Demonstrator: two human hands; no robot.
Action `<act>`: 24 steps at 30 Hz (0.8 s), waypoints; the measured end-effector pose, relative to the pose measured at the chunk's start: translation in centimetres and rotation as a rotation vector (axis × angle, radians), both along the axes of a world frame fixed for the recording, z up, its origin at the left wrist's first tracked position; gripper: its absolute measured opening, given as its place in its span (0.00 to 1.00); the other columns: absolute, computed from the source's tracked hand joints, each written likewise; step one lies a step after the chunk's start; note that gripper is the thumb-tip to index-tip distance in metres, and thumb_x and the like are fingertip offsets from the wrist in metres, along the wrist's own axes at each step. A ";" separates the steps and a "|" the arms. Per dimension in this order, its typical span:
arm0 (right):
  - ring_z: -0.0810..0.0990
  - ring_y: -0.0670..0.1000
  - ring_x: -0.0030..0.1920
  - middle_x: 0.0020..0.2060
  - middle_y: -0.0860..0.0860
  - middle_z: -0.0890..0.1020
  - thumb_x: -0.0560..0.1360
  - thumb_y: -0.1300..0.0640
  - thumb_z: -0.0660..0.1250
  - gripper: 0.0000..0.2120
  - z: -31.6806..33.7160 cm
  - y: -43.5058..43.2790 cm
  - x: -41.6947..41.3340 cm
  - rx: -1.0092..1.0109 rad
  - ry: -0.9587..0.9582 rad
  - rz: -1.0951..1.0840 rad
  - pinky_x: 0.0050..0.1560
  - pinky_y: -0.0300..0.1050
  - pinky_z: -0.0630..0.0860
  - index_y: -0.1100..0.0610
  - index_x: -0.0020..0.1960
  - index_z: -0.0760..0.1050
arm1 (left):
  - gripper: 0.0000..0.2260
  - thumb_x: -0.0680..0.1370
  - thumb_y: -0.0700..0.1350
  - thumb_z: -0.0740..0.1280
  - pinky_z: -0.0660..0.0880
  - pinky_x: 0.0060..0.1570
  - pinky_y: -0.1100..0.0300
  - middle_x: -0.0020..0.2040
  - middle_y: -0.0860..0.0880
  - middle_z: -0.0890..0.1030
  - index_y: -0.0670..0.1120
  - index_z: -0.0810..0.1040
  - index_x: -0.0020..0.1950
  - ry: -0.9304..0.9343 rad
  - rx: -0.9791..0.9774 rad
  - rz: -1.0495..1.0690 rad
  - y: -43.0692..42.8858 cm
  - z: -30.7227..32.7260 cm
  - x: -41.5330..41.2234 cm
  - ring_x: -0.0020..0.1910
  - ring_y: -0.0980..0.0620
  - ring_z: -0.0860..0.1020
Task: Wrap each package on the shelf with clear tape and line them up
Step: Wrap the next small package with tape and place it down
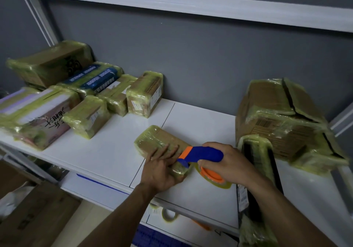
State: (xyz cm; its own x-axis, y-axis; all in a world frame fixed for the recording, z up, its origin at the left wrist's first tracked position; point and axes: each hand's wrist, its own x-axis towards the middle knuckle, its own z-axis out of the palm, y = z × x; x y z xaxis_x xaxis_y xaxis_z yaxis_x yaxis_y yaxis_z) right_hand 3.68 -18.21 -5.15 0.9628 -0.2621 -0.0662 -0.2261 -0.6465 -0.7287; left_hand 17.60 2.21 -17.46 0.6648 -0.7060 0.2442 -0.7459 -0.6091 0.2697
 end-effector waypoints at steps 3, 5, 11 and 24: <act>0.81 0.37 0.49 0.48 0.34 0.83 0.70 0.37 0.72 0.16 0.2 -0.2 -0.2 -0.006 -0.024 0.002 0.44 0.38 0.80 0.33 0.57 0.77 | 0.38 0.68 0.76 0.62 0.53 0.77 0.53 0.77 0.67 0.62 0.65 0.67 0.76 0.033 0.031 -0.007 -0.1 0.0 0.7 0.79 0.60 0.57; 0.81 0.37 0.49 0.48 0.34 0.83 0.70 0.36 0.72 0.17 0.2 -0.4 -0.5 -0.004 -0.026 0.002 0.43 0.36 0.79 0.33 0.57 0.77 | 0.38 0.68 0.76 0.63 0.52 0.77 0.53 0.77 0.68 0.62 0.64 0.69 0.76 0.041 0.034 -0.010 0.0 -0.1 1.2 0.79 0.60 0.56; 0.81 0.36 0.50 0.50 0.33 0.82 0.71 0.38 0.73 0.17 -0.6 -0.4 -1.5 0.064 -0.014 -0.012 0.43 0.37 0.78 0.32 0.59 0.75 | 0.39 0.68 0.77 0.61 0.43 0.77 0.54 0.78 0.68 0.58 0.64 0.65 0.77 0.047 0.080 -0.038 0.0 0.3 1.9 0.80 0.61 0.53; 0.85 0.44 0.43 0.43 0.44 0.86 0.66 0.41 0.76 0.17 -1.0 -1.0 -0.4 0.140 0.167 0.035 0.42 0.44 0.79 0.35 0.54 0.81 | 0.38 0.74 0.76 0.55 0.30 0.74 0.41 0.82 0.62 0.46 0.66 0.47 0.81 0.035 0.158 -0.131 -0.1 0.1 2.1 0.82 0.48 0.41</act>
State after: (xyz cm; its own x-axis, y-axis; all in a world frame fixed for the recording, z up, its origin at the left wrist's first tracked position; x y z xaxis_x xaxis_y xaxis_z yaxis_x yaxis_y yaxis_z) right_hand 3.27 -19.17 -6.19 0.9439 -0.2058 -0.2584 -0.3300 -0.5513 -0.7663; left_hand 19.69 2.07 -17.39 0.5705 -0.8150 0.1018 -0.8137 -0.5439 0.2050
